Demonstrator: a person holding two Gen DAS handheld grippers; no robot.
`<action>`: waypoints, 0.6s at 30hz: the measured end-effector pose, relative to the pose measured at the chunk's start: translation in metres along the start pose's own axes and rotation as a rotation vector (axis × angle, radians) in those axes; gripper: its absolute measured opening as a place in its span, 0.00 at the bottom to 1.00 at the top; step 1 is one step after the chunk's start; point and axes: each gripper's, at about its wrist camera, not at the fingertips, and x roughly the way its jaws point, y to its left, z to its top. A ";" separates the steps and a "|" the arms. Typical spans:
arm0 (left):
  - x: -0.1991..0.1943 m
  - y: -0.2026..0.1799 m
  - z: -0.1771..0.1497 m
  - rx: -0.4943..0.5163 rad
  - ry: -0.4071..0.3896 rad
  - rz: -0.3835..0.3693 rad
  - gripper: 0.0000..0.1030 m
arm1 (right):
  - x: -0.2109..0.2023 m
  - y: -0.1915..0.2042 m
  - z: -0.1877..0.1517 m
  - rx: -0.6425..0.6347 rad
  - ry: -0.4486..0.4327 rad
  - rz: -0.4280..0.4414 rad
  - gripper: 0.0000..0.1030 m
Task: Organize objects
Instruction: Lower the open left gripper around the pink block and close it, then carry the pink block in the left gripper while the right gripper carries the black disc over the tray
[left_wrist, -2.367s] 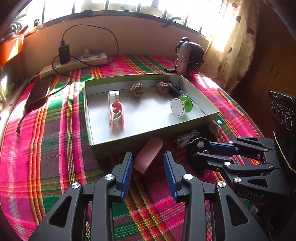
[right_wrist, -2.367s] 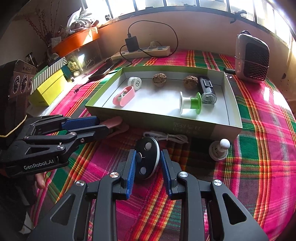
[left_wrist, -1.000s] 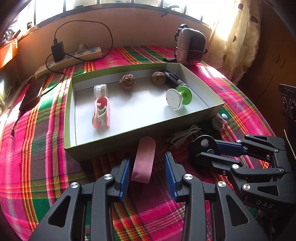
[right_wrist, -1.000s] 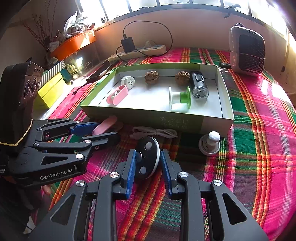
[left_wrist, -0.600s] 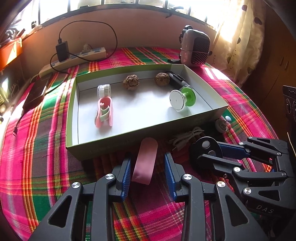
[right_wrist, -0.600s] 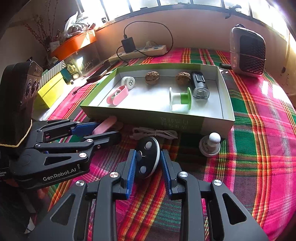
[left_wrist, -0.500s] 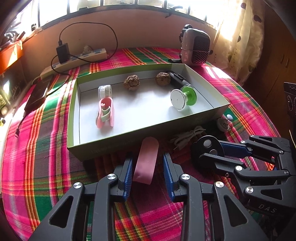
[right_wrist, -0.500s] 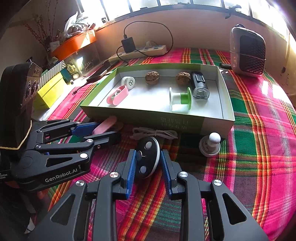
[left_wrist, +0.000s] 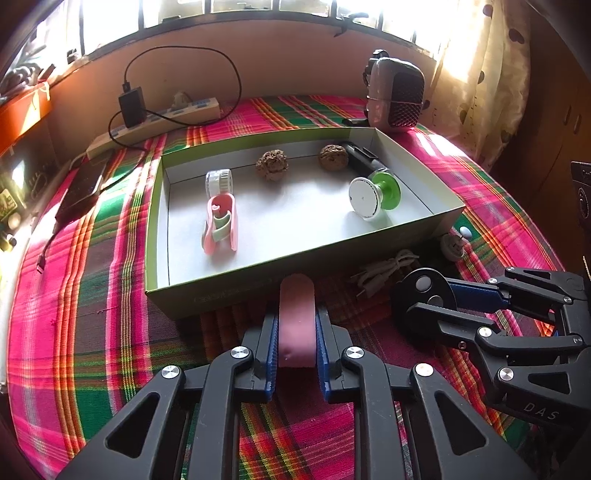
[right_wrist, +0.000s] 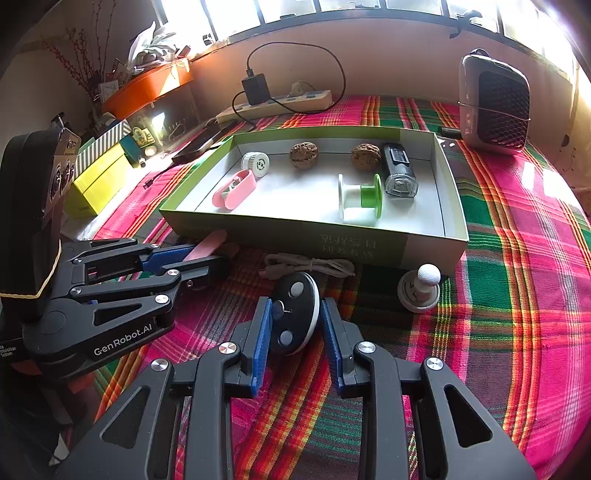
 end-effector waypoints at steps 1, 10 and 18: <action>0.000 0.000 0.000 0.001 0.000 -0.001 0.15 | 0.000 0.000 0.000 -0.001 0.000 -0.001 0.28; 0.000 0.000 0.000 0.001 0.001 0.000 0.15 | 0.000 0.000 0.000 -0.001 0.000 -0.002 0.28; 0.000 0.000 0.000 -0.001 0.000 0.000 0.15 | 0.000 0.000 0.000 -0.003 0.001 -0.005 0.28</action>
